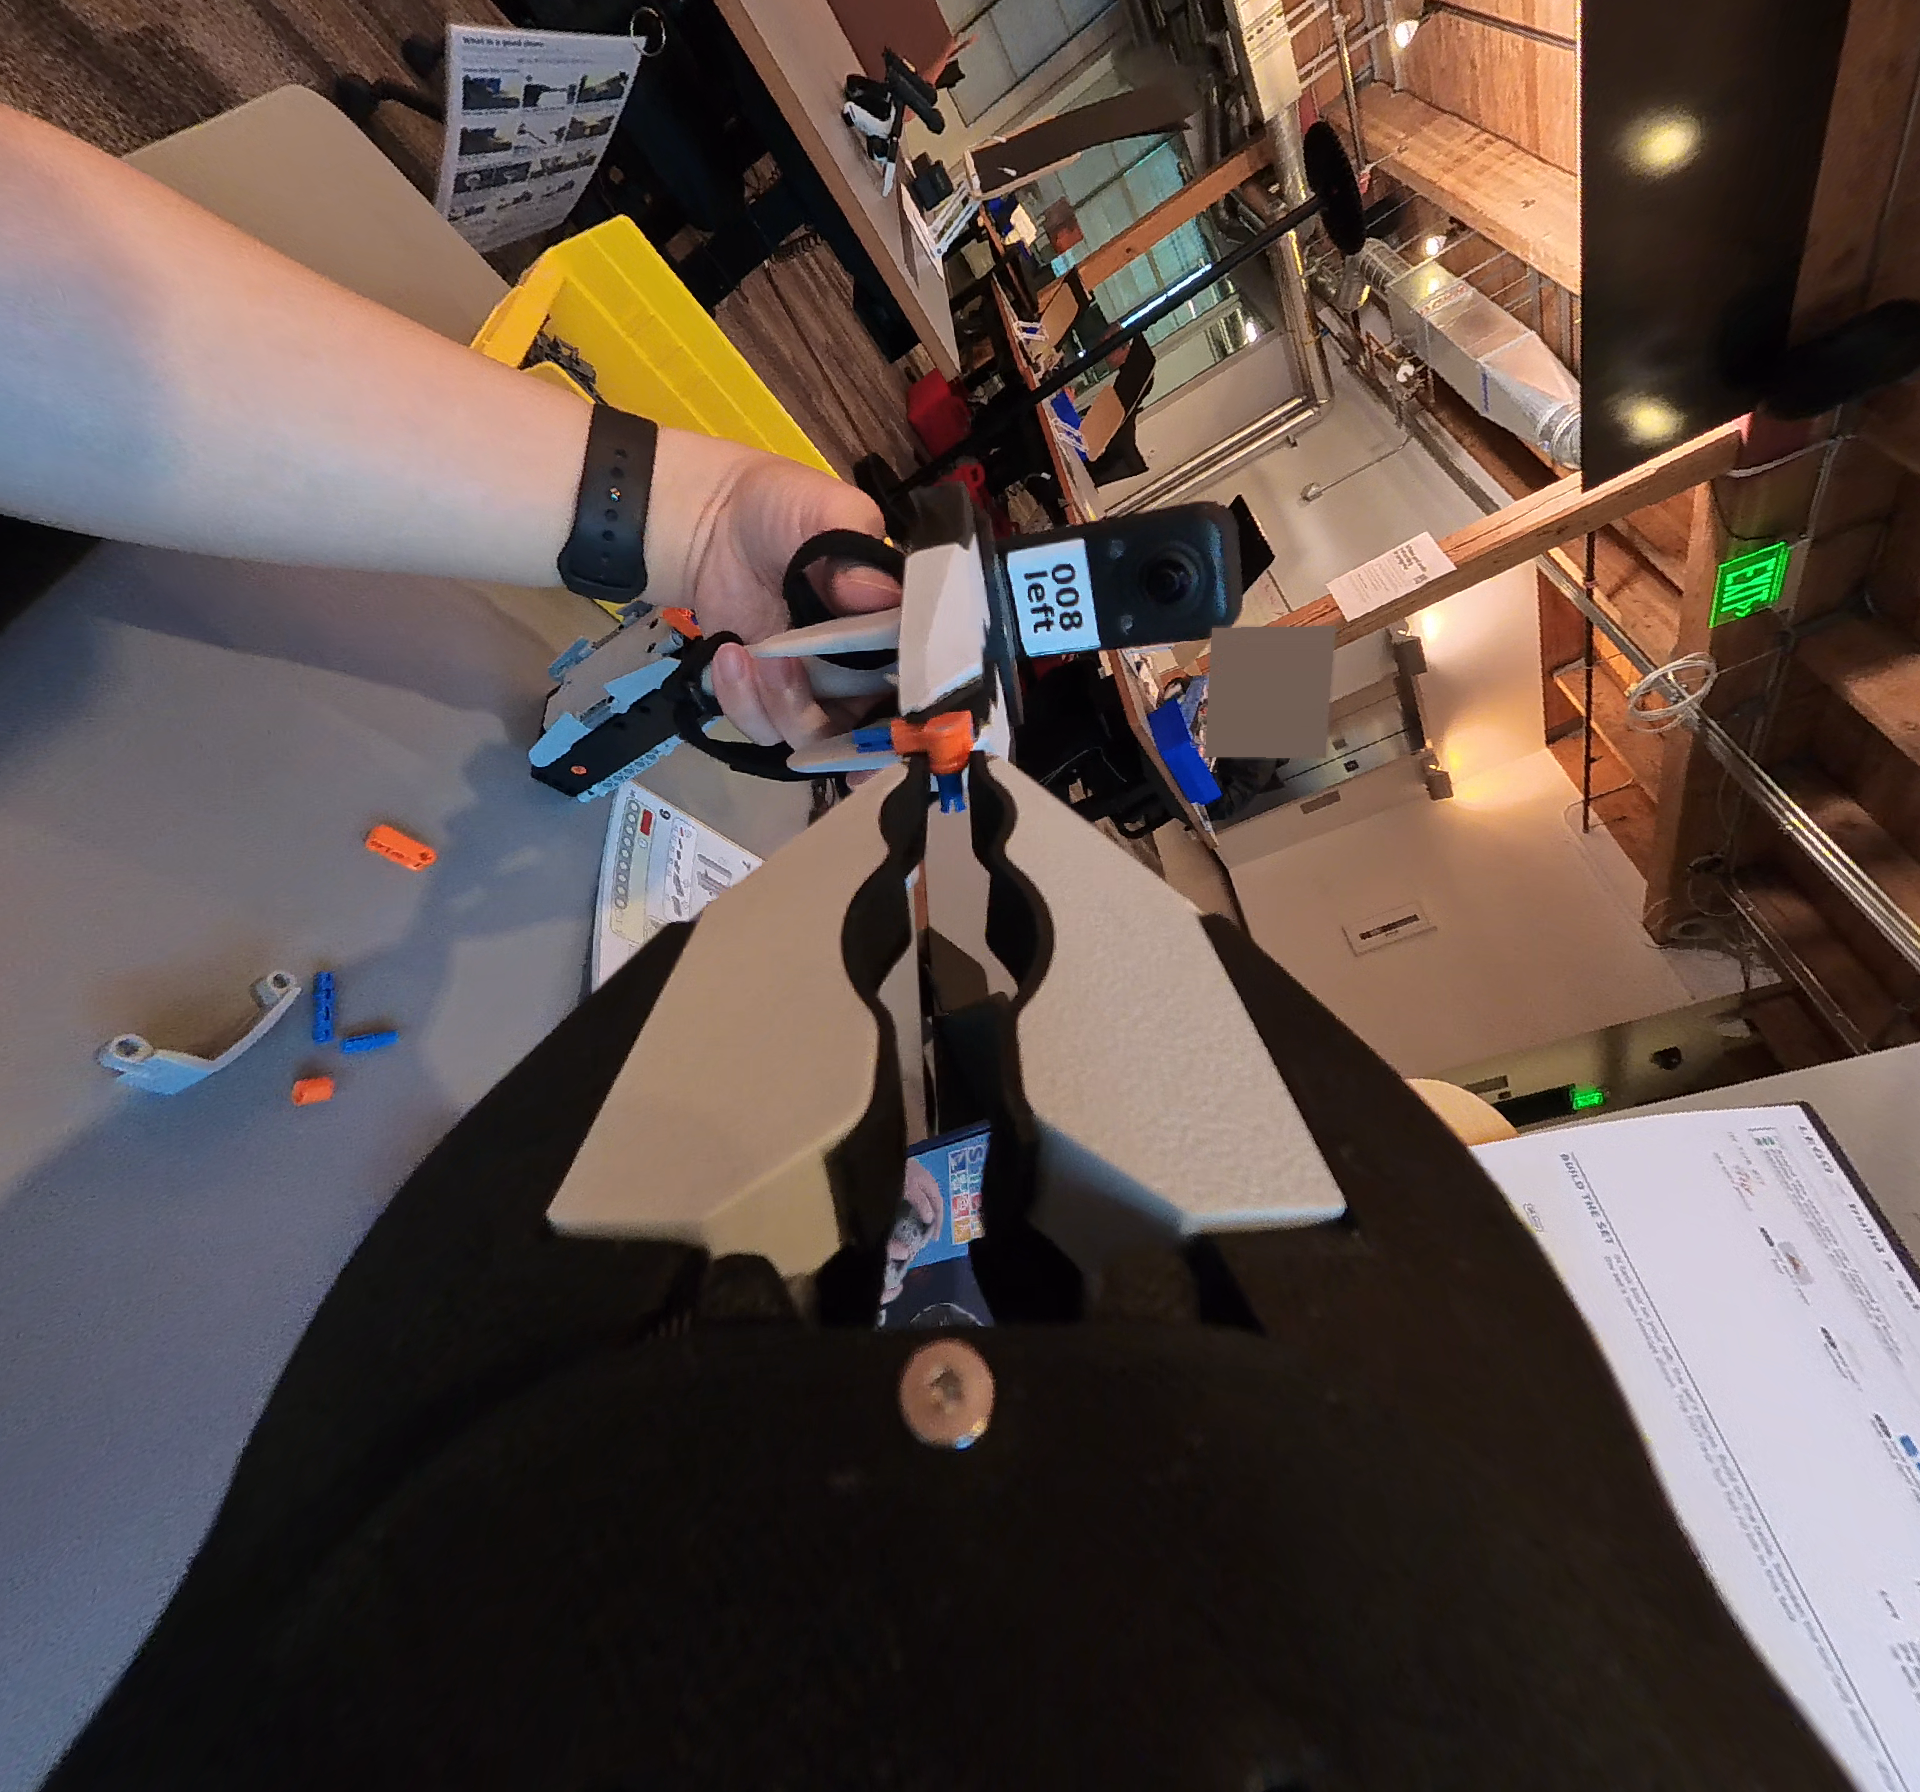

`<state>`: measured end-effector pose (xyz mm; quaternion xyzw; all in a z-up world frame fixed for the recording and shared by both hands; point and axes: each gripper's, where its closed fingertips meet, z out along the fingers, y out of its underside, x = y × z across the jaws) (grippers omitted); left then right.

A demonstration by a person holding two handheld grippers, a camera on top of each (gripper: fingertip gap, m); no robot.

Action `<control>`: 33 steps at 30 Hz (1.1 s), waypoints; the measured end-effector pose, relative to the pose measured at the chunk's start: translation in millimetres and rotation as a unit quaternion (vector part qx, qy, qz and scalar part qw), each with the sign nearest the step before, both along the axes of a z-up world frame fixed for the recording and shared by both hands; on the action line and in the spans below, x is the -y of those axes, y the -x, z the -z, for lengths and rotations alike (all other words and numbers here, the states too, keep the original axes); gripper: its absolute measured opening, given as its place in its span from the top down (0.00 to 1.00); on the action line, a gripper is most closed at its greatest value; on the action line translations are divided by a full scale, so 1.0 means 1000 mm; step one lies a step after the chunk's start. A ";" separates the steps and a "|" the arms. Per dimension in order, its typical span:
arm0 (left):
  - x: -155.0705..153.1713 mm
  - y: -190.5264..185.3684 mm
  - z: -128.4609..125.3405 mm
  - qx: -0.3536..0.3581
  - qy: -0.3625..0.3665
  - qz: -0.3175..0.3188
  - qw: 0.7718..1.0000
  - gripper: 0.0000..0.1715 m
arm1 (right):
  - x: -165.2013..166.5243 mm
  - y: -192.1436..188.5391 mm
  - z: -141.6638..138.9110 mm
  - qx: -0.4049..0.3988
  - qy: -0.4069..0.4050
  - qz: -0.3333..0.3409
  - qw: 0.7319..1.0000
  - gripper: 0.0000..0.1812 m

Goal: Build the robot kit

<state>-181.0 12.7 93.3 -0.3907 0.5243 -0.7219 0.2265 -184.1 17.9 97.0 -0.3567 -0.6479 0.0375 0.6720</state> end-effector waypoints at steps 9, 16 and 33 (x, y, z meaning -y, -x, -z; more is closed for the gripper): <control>-0.002 -0.001 -0.002 0.002 0.009 0.000 1.000 0.97 | -0.002 -0.001 -0.002 -0.002 -0.007 0.009 1.000 0.97; 0.000 -0.001 -0.001 0.000 0.002 0.001 1.000 0.97 | -0.001 0.000 -0.002 -0.004 -0.007 0.002 1.000 0.96; -0.021 -0.016 0.015 -0.036 -0.018 -0.067 0.997 0.97 | -0.015 -0.024 0.001 -0.065 0.215 -0.048 0.973 0.85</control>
